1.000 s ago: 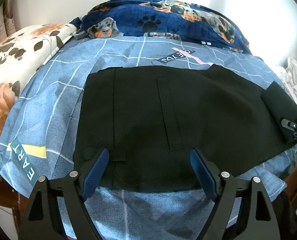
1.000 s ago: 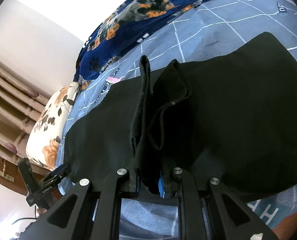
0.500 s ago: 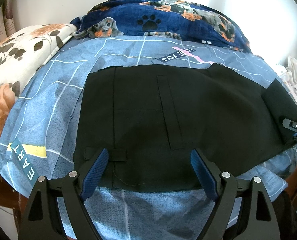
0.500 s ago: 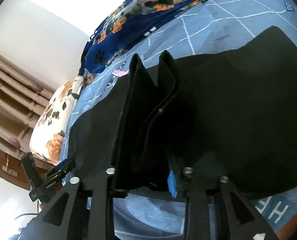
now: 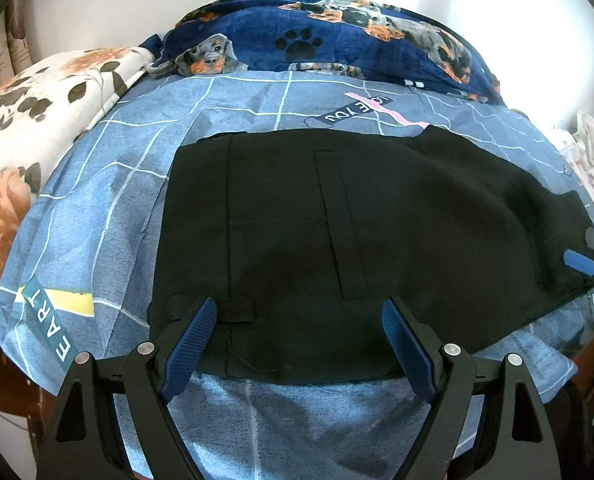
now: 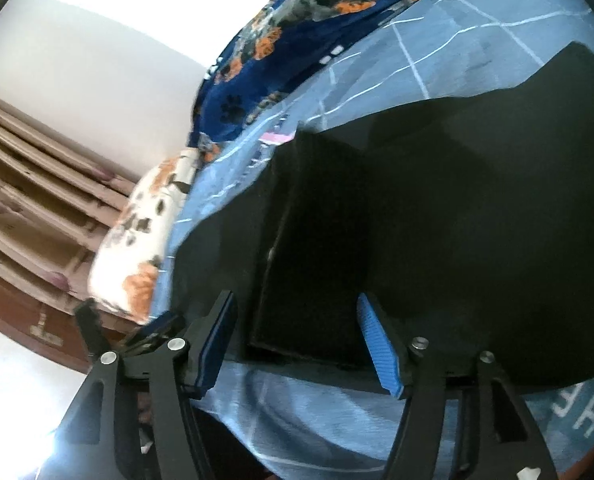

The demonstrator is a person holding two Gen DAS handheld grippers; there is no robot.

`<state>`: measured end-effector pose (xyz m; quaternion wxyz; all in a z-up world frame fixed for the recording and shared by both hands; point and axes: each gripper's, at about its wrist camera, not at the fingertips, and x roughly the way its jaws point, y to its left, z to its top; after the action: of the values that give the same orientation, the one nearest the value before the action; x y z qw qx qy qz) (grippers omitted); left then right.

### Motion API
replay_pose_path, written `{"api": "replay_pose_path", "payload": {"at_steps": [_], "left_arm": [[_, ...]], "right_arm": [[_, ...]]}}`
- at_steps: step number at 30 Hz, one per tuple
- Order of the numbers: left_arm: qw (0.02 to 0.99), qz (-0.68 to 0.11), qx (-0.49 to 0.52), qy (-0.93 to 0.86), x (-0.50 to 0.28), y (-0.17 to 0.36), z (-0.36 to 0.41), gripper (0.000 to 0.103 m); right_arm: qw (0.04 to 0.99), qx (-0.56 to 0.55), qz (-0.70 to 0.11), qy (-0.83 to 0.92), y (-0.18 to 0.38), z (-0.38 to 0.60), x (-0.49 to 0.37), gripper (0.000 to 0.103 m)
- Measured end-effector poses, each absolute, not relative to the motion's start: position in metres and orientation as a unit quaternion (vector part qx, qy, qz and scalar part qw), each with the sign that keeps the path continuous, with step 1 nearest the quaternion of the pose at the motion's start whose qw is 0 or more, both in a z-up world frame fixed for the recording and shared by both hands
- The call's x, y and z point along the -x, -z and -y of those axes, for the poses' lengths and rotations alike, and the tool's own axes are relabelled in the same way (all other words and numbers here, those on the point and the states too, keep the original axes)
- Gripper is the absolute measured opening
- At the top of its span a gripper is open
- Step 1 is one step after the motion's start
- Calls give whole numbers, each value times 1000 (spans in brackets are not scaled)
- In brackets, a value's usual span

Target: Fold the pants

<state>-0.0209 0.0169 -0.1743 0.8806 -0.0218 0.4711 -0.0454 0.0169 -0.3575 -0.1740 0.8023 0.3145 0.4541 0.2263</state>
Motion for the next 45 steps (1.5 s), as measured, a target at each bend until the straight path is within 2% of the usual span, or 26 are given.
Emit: {"api": "replay_pose_path", "payload": {"at_steps": [7,8,11,20,23,26,28,32,36,37,39,43,44,45], "left_arm": [[881,-471,22,45,22,175,-17,85],[881,-471,24,45,22,176,-18,85],[880,-471,30,45,23,177,-22,85],[879,-475,19,40,25,176,-20,87],[879,-476,14,39,26,176,-17,88],[878,-477,6,37,26,178,-15,89],[878,-477,3,37,25,178,-13,90],[878,-477,3,36,25,178,-11,90],[878,-477,4,36,25,178,-11,90],[878,-477,4,36,25,178,-11,90],[878,-477,4,36,25,179,-12,90],[878,-478,3,36,23,178,-9,90],[878,-478,4,36,24,178,-9,90],[878,-477,6,36,24,178,-9,90]], "right_arm": [[806,-339,-412,-257,157,375,-18,58],[814,-336,-404,-246,152,384,-20,52],[827,-329,-418,-181,154,428,-35,21],[815,-376,-433,-83,188,522,-61,17],[809,-395,-433,-46,201,545,-55,0],[798,-428,-421,-49,211,558,-49,0],[798,-438,-410,-59,208,558,-47,10],[797,-470,-369,-89,195,559,-54,10],[788,-480,-377,-81,199,566,-76,10],[783,-484,-383,-74,202,568,-79,10],[760,-509,-399,-66,219,573,-84,0],[741,-542,-391,-67,226,580,-76,0],[750,-538,-378,-71,220,580,-71,11],[754,-542,-362,-84,214,580,-64,12]]}}
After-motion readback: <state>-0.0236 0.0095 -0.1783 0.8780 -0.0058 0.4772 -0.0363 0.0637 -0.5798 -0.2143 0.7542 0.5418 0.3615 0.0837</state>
